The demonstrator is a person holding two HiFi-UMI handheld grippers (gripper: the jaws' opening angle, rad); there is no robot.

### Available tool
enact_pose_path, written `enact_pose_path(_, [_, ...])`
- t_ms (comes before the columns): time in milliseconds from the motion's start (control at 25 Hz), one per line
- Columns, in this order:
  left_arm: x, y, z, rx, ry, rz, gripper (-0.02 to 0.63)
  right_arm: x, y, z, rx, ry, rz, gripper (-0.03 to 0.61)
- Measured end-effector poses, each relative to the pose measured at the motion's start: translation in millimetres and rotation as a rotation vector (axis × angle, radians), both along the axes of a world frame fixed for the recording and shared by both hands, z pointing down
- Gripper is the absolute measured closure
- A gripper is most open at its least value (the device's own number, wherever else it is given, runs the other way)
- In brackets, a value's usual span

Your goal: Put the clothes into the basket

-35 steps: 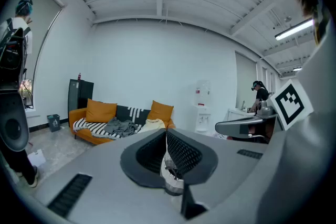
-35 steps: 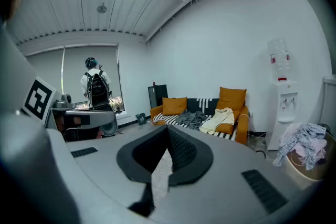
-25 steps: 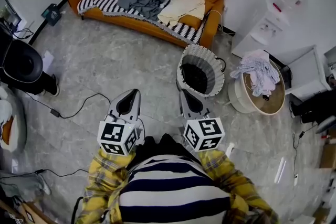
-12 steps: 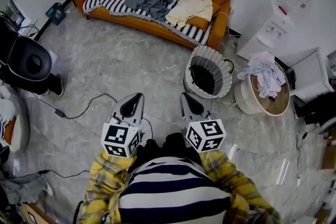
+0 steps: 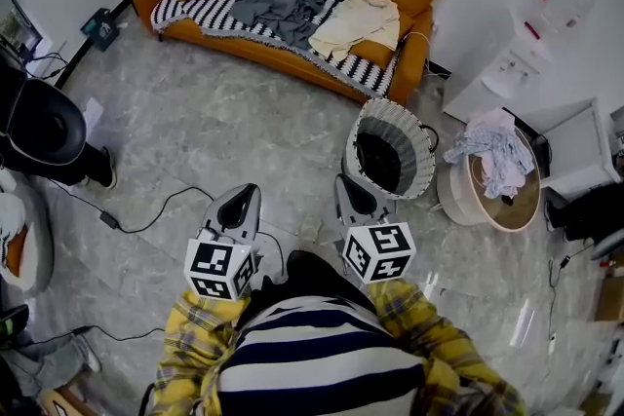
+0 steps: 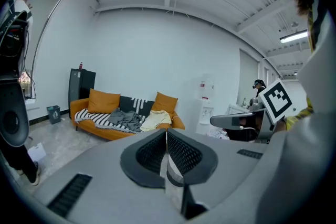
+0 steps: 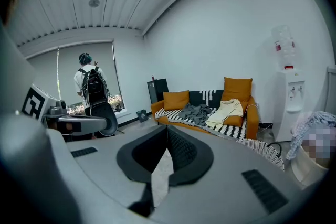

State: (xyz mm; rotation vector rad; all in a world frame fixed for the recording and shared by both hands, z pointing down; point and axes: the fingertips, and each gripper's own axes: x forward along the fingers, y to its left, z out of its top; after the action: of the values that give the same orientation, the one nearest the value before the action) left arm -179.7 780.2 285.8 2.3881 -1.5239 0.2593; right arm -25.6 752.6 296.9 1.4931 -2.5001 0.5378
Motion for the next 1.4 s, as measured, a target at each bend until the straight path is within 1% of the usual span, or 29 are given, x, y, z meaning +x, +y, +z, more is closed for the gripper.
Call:
enact_pose_path(280, [1.1, -80.8, 2.5, -0.008, -0.003, -0.012, 0.592, 1.3, -79.8, 4.4, -0.005, 0.003, -0.031, 0.552])
enact_pose_path(480, [12.5, -136.5, 3.1, -0.018, 0.003, -0.015, 0.592, 5.2, -131.3, 4.3, -0.005, -0.003, -0.073, 0.552])
enact_pose_path(640, [25.3, -175.8, 4.4, -0.017, -0.001, -0.005, 0.592, 11.7, -165.3, 8.8, -0.014, -0.006, -0.081, 0.551])
enact_pose_path(760, [35.2, -199.0, 6.4, -0.019, -0.008, 0.016, 0.592, 17.6, -186.9, 9.5, -0.011, -0.006, -0.073, 0.551])
enact_pose_path(1000, [51.9, -233.2, 12.7, -0.039, -0.034, 0.063, 0.592, 27.4, -218.3, 16.9, -0.034, -0.016, -0.049, 0.551])
enact_pose_path(1200, [55.6, -266.9, 16.1, -0.049, -0.036, 0.088, 0.592, 30.9, -248.8, 20.7, -0.039, -0.001, -0.018, 0.551])
enact_pose_path(1400, [46.4, -317.1, 29.8, -0.061, -0.019, 0.117, 0.592, 23.1, -291.3, 28.6, -0.041, 0.008, 0.02, 0.551])
